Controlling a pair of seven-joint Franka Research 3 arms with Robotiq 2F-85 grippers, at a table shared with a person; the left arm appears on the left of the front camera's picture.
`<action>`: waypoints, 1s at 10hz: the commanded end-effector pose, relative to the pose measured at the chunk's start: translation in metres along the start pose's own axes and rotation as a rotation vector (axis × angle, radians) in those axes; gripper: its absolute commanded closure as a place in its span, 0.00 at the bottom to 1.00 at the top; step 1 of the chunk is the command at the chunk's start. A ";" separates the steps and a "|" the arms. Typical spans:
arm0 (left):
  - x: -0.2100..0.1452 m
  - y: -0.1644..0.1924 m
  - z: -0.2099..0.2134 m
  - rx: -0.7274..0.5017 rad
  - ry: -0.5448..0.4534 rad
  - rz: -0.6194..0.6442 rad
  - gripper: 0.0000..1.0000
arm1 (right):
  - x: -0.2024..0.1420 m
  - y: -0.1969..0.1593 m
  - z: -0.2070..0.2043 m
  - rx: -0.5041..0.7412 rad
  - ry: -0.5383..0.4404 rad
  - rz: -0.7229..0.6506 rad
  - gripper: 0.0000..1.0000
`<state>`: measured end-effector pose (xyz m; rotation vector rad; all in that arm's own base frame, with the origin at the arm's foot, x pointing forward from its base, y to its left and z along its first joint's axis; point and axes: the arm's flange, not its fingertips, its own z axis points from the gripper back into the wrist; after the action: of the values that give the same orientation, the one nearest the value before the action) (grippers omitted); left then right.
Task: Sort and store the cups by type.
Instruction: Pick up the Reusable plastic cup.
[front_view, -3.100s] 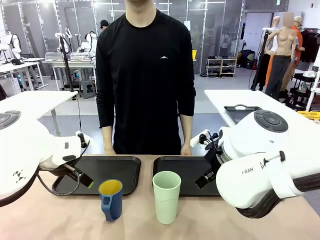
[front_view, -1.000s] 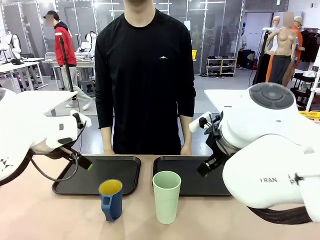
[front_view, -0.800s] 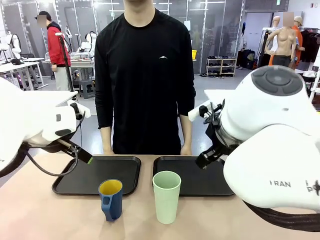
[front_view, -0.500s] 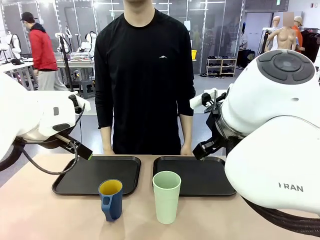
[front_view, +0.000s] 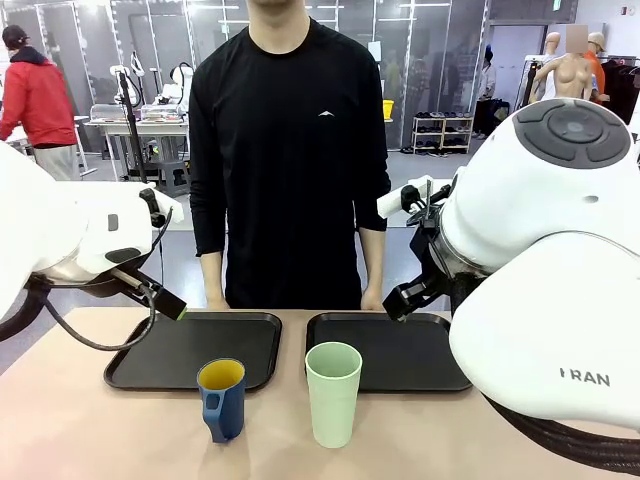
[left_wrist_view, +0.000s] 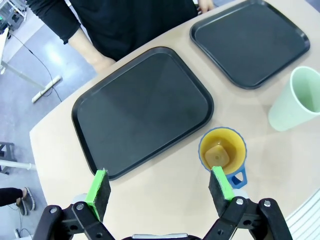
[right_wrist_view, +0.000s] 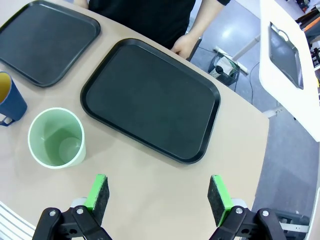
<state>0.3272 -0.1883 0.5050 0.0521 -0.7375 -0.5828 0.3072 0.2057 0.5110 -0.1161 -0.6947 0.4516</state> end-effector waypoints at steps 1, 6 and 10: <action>0.000 -0.001 -0.001 0.002 0.002 0.009 0.00 | 0.000 -0.002 -0.001 -0.008 0.003 -0.005 0.00; -0.018 0.070 -0.041 0.080 0.070 0.180 0.00 | 0.009 -0.063 -0.036 0.000 0.057 -0.130 0.00; -0.048 0.150 -0.101 0.077 0.131 0.333 0.00 | 0.013 -0.143 -0.097 0.030 0.165 -0.270 0.00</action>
<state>0.4152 -0.0565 0.4425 0.0390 -0.6156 -0.2466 0.4109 0.0907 0.4778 -0.0674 -0.5378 0.1969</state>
